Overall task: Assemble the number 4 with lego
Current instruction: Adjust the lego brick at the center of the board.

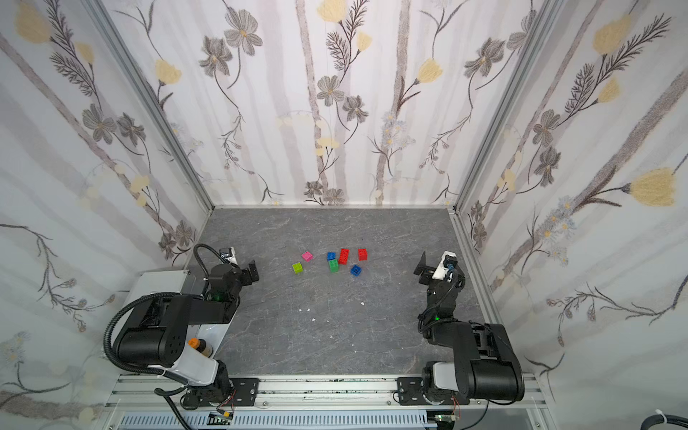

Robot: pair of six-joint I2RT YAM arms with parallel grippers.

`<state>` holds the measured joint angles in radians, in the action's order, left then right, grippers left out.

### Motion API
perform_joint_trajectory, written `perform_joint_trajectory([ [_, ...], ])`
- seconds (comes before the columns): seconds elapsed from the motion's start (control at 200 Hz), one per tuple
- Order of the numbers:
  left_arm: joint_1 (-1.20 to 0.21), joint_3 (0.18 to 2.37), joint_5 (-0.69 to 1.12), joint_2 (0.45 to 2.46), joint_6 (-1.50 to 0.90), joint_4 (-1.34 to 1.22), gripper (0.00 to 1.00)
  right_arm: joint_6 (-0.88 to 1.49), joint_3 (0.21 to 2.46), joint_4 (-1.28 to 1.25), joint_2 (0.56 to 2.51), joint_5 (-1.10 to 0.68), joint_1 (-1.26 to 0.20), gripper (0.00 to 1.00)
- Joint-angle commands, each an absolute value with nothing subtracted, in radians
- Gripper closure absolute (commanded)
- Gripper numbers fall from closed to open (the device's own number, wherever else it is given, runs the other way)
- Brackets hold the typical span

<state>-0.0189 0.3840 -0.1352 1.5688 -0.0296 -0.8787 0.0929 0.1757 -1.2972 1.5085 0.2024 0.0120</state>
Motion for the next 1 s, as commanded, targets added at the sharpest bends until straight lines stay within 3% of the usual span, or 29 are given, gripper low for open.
perform_joint_trajectory([
  [0.0, -0.018, 0.386, -0.141, 1.567, -0.031, -0.920, 0.00, 0.092, 0.177, -1.337, 1.508, 0.188, 0.011, 0.00],
  [0.899, -0.018, 0.386, -0.143, 1.568, -0.030, -0.920, 0.00, 0.092, 0.178, -1.340, 1.506, 0.183, 0.012, 0.00],
  [0.999, -0.031, 0.398, -0.167, 1.498, -0.020, -0.839, 0.00, 0.047, 0.226, -1.180, 1.421, 0.137, -0.007, 0.00],
])
